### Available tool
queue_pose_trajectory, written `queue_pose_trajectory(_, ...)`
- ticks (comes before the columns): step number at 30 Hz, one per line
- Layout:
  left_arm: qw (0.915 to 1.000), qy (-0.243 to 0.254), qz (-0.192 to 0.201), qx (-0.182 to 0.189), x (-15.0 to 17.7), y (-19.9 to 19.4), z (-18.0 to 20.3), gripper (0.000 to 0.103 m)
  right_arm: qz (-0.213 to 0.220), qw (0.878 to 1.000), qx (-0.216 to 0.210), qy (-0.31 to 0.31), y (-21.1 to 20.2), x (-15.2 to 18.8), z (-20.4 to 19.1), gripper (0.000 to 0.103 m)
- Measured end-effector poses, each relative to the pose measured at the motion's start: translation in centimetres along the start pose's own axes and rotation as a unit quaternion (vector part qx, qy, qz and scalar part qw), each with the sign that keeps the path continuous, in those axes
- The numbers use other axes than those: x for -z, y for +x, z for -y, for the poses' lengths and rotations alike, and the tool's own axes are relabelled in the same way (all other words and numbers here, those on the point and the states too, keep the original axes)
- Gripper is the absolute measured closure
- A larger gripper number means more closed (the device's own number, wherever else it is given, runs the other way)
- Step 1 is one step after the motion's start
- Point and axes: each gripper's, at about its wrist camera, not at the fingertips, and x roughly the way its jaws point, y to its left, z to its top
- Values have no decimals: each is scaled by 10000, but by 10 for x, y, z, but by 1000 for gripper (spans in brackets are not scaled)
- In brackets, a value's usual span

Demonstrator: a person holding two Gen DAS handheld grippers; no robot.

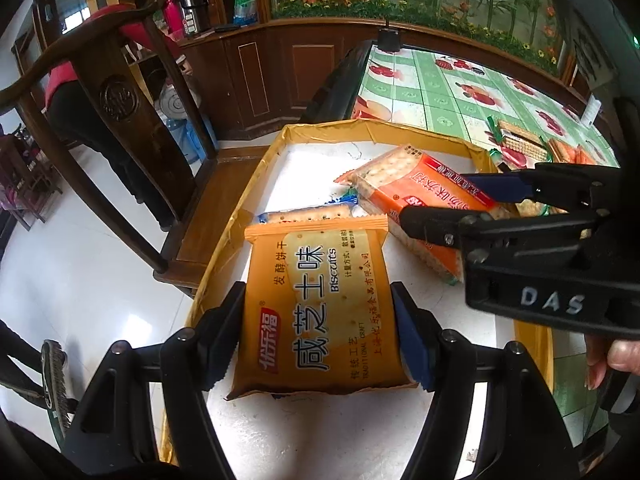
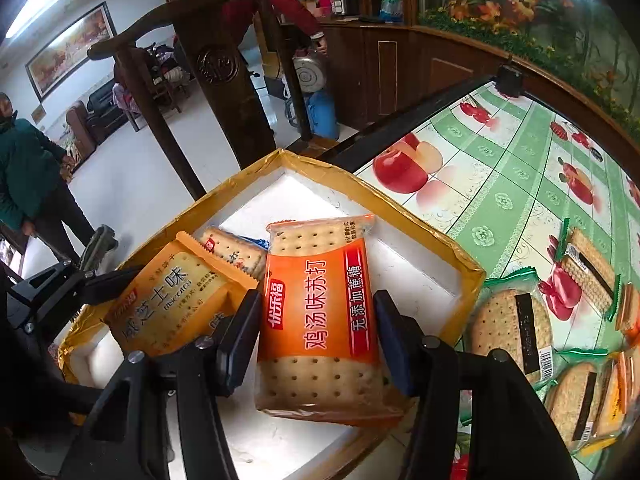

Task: Organize snacks
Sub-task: 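Carry both orange packs to the cardboard box and release them inside, then move both tools back over the remaining snacks on the table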

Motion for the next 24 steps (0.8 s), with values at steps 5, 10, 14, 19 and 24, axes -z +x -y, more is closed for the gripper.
queue_pose_trajectory(5, 9999, -76, -39, -110, -1, 1, -3, 22, 140, 9995, -177, 222, -10, 1, 5, 44)
queue_pose_trajectory(10, 9998, -130, -33, -171, -3, -4, -3, 20, 410, 9986, -189, 279, -33, 2, 8, 40)
queue_pose_trajectory(14, 9997, -152, 68, -171, -4, -14, 1, 19, 534, 9979, -89, 347, -48, 8, 19, 39)
queue_pose_trajectory(19, 9994, -206, 290, -25, -14, -31, 12, 19, 733, 9956, 189, 556, -74, 25, 46, 39)
queue_pose_trajectory(24, 9988, -96, 409, 249, -25, -40, 39, 17, 788, 9915, 528, 890, -97, 50, 83, 38)
